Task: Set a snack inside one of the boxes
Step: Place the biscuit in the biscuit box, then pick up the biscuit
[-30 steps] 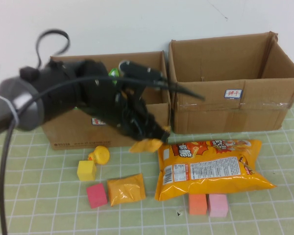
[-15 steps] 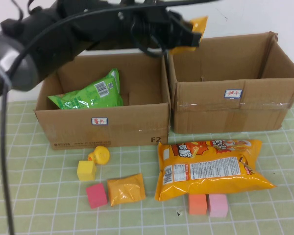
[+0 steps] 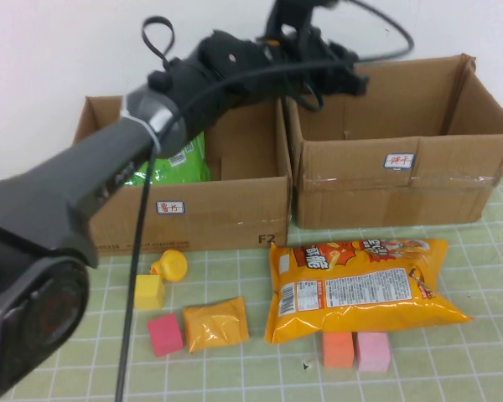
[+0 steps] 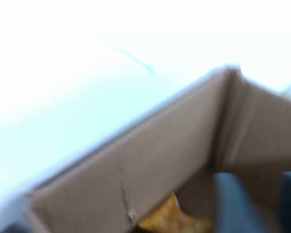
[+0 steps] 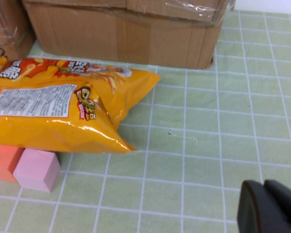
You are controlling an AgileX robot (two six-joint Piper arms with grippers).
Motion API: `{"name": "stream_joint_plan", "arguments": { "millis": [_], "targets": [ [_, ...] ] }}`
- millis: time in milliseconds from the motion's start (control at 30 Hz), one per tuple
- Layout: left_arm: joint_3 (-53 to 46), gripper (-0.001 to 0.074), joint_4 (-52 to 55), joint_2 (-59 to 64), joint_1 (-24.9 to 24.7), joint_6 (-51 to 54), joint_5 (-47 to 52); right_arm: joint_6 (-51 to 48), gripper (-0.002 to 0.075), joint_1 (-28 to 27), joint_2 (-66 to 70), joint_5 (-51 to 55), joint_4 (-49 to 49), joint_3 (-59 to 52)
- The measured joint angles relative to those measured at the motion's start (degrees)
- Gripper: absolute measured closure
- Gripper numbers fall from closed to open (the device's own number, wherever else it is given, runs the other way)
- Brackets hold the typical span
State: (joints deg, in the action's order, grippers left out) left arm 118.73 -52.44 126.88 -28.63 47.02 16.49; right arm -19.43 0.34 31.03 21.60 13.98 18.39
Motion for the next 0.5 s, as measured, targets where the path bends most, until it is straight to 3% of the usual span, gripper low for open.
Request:
{"name": "stream_joint_plan", "arguments": {
  "millis": [133,200,300,433,500],
  "targets": [
    [1.94,0.0258,2.82,2.29,-0.12,2.86,4.83,0.00,0.0728,0.00,0.00,0.00,0.00,0.00],
    [2.18,0.0224,6.12,1.96,-0.23,2.61,7.81,0.00,0.0728,0.00,0.00,0.11,0.00,0.00],
    [2.39,0.0328,15.61,-0.46,-0.23,-0.60,13.10,0.00,0.0728,0.00,0.00,0.11,0.00,0.00],
    [2.50,0.0614,28.92,-5.75,-0.23,-6.77,22.23,0.00,0.0728,0.00,0.00,0.11,0.00,0.00],
    [2.76,0.0684,33.69,-8.59,-0.23,-9.00,27.01,0.00,0.0728,0.00,0.00,0.11,0.26,0.00]
  ]
}}
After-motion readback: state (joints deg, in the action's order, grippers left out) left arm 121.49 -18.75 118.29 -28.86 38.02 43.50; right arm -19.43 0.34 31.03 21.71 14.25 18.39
